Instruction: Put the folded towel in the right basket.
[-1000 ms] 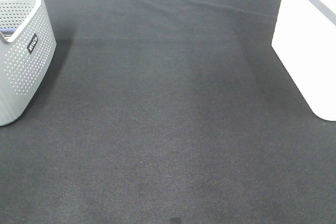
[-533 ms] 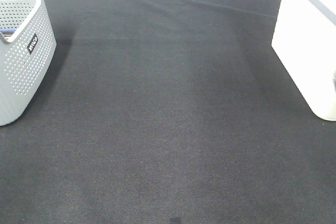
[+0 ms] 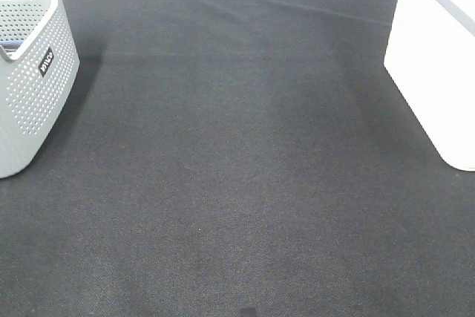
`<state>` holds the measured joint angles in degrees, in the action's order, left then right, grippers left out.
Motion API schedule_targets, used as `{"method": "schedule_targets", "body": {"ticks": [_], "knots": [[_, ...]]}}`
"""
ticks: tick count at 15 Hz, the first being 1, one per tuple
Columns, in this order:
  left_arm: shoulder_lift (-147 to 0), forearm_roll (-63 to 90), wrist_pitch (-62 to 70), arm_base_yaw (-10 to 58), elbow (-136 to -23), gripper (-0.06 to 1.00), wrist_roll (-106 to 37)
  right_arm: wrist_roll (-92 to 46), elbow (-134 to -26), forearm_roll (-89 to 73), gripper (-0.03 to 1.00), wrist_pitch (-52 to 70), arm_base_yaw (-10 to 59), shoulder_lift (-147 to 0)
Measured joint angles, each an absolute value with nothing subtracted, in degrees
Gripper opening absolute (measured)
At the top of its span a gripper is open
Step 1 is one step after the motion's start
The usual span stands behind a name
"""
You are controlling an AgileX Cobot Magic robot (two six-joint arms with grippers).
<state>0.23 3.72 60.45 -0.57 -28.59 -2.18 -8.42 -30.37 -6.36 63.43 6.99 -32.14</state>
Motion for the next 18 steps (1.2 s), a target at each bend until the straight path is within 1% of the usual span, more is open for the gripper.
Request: {"method": "schedule_targets", "body": {"ticks": [3, 5, 11, 13, 14, 17, 18], "knots": [[0.2, 3.7, 60.4, -0.6, -28.6, 0.97, -2.2, -10.6, -30.0, -7.9, 0.71, 62.6, 7.0, -23.0], [0.2, 3.7, 60.4, -0.6, -28.6, 0.97, -2.2, -10.6, -30.0, -7.9, 0.71, 62.6, 7.0, -19.9], [0.2, 3.7, 60.4, -0.6, -28.6, 0.97, -2.2, -10.6, -30.0, -8.0, 0.71, 62.6, 6.6, -18.3], [0.2, 3.7, 60.4, -0.6, -28.6, 0.97, -2.2, -10.6, -30.0, -8.3, 0.71, 62.5, 3.3, -14.4], [0.2, 3.7, 60.4, -0.6, -28.6, 0.97, -2.2, -10.6, -30.0, -8.3, 0.71, 62.5, 0.2, -10.2], [0.2, 3.7, 60.4, -0.6, -28.6, 0.97, -2.2, -10.6, -30.0, -8.8, 0.71, 62.5, -0.5, -2.7], [0.2, 3.7, 60.4, -0.6, -28.6, 0.97, -2.2, -10.6, -30.0, -8.8, 0.71, 62.5, -0.5, -2.7]]}}
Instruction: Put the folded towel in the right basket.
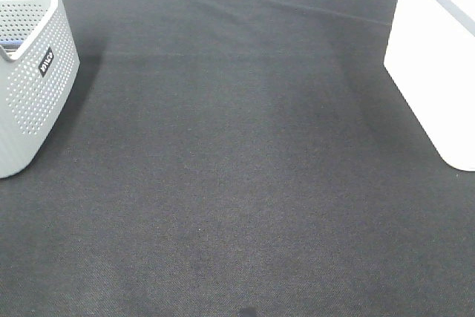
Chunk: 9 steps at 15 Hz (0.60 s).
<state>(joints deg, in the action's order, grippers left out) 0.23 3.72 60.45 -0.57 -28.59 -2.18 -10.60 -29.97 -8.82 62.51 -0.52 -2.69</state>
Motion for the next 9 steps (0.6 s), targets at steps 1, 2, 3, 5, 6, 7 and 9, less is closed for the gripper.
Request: {"method": "schedule_targets", "body": {"ticks": [1, 2, 3, 5, 6, 7, 9], "knots": [[0.2, 3.7, 60.4, -0.6, -28.6, 0.97, -2.2, -10.6, -30.0, -9.2, 0.71, 62.6, -0.5, 0.1], [0.2, 3.7, 60.4, -0.6, -28.6, 0.97, -2.2, -10.6, -30.0, -9.2, 0.71, 62.6, -0.5, 0.1], [0.2, 3.7, 60.4, -0.6, -28.6, 0.97, -2.2, -10.6, -30.0, -9.4, 0.71, 62.6, -0.5, 0.3], [0.2, 3.7, 60.4, -0.6, -28.6, 0.97, -2.2, -10.6, -30.0, -9.7, 0.71, 62.6, -0.5, 0.4], [0.2, 3.7, 60.4, -0.6, -28.6, 0.97, -2.2, -10.6, -30.0, -9.7, 0.71, 62.6, -0.5, 0.4], [0.2, 3.7, 60.4, -0.6, -28.6, 0.97, -2.2, -10.6, -30.0, -9.7, 0.71, 62.6, -0.5, 0.4], [0.2, 3.7, 60.4, -0.6, -28.6, 0.97, -2.2, -10.6, -30.0, -9.7, 0.71, 62.6, -0.5, 0.4]]}}
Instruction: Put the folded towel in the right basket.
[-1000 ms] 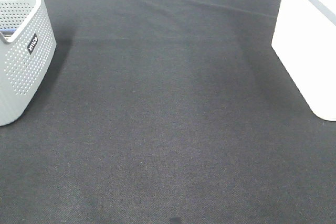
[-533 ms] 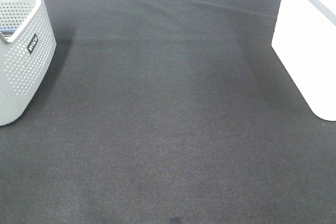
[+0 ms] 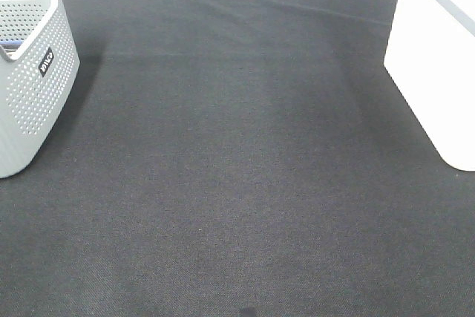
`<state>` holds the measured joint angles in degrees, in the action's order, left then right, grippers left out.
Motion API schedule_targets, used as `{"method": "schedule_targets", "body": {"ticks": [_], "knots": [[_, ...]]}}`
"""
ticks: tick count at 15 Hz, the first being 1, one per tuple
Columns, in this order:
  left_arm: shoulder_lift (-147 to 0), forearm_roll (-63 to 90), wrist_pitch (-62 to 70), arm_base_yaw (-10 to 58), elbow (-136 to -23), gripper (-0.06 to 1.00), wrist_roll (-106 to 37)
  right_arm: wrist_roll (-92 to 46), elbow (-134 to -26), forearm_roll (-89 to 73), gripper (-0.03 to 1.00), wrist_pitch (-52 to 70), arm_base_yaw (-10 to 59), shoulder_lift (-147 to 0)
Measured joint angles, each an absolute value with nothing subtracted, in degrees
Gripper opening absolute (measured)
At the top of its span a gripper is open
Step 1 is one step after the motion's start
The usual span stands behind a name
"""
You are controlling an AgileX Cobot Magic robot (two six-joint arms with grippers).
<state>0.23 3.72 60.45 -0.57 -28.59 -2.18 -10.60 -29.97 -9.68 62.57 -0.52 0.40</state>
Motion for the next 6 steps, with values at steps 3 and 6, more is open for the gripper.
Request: {"method": "schedule_targets", "body": {"ticks": [3, 6], "knots": [[0.2, 3.7, 60.4, -0.6, -28.6, 0.97, -2.2, -10.6, -30.0, -9.7, 0.71, 62.6, -0.5, 0.4], [0.2, 3.7, 60.4, -0.6, -28.6, 0.97, -2.2, -10.6, -30.0, -9.7, 0.71, 62.6, -0.5, 0.4]]}}
